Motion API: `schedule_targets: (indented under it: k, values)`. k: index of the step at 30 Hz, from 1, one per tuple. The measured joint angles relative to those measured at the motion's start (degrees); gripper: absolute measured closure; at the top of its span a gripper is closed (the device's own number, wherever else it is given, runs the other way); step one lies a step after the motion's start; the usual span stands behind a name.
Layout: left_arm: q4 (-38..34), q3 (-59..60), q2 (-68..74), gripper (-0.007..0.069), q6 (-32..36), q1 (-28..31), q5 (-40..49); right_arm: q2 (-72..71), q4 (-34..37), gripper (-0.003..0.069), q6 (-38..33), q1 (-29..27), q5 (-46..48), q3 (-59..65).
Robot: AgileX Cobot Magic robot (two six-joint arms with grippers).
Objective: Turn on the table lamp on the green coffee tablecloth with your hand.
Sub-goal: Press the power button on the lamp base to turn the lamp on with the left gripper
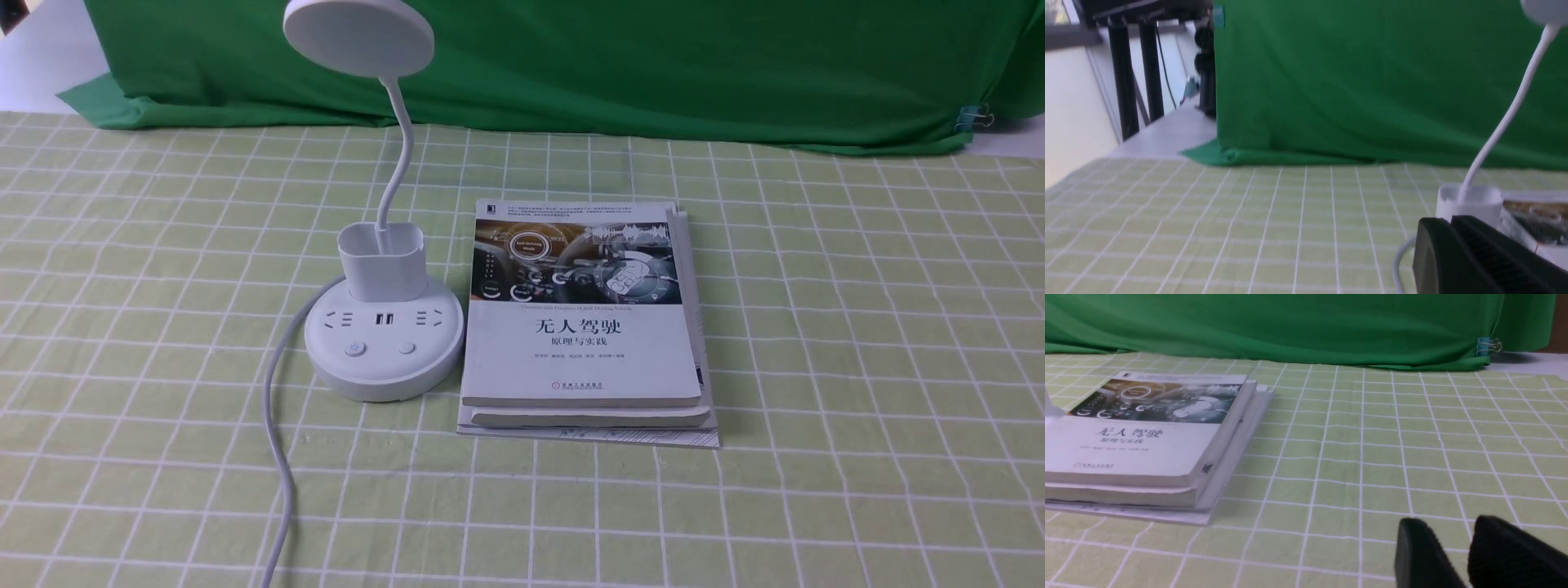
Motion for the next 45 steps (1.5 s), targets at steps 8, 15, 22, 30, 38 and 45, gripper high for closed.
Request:
schedule_targets:
  k: [8,15,22,30,38,45]
  values:
    - [-0.38,0.0,0.0,0.0606,-0.05,0.0,-3.3,0.0,0.0,0.0414,0.0,0.0,0.0,0.0]
    - [6.44,0.0,0.0,0.0606,3.32,0.0,-3.55,0.0,0.0,0.0414,0.0,0.0,0.0,0.0]
    - [0.43,0.05,0.0,0.0606,-1.64,0.0,-23.6,0.0,0.0,0.0414,0.0,0.0,0.0,0.0]
    - [0.21,-20.12,8.68,0.0606,-10.39,0.0,-15.56,0.0,0.0,0.0414,0.0,0.0,0.0,0.0]
    - [2.58,-47.4,34.03,0.0606,-6.5,0.0,23.42,0.0,0.0,0.0414,0.0,0.0,0.0,0.0]
    - [-2.71,-50.74,50.48,0.0606,4.83,-0.2,32.48,0.0,0.0,0.0414,0.0,0.0,0.0,0.0]
